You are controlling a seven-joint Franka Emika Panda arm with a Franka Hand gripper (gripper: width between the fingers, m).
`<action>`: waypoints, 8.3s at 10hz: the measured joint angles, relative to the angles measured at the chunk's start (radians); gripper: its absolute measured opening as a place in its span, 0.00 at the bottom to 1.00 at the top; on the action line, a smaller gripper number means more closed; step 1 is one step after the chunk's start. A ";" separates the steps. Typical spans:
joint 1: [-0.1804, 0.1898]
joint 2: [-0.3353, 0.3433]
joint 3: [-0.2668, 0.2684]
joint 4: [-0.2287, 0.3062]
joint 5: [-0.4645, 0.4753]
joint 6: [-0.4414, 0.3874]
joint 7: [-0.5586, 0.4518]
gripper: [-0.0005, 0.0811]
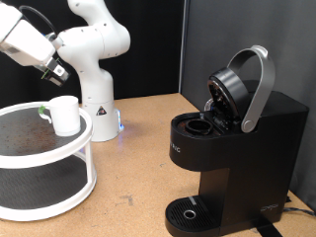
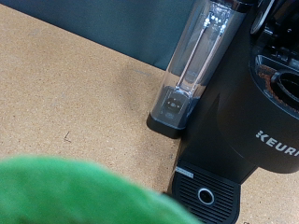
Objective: Make a cup of coffee with the keurig machine
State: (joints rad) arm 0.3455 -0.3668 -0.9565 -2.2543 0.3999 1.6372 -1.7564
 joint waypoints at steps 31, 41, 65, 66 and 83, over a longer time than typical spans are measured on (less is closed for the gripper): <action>0.143 0.148 0.352 0.166 0.322 0.107 0.621 0.56; 0.149 0.266 0.436 0.086 0.285 0.286 0.620 0.56; 0.149 0.371 0.499 0.050 0.311 0.413 0.602 0.99; 0.148 0.366 0.498 0.050 0.346 0.409 0.567 0.99; 0.101 0.114 0.416 0.093 0.498 0.222 0.523 0.99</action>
State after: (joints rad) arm 0.4469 -0.2533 -0.5409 -2.1608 0.8978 1.8589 -1.2336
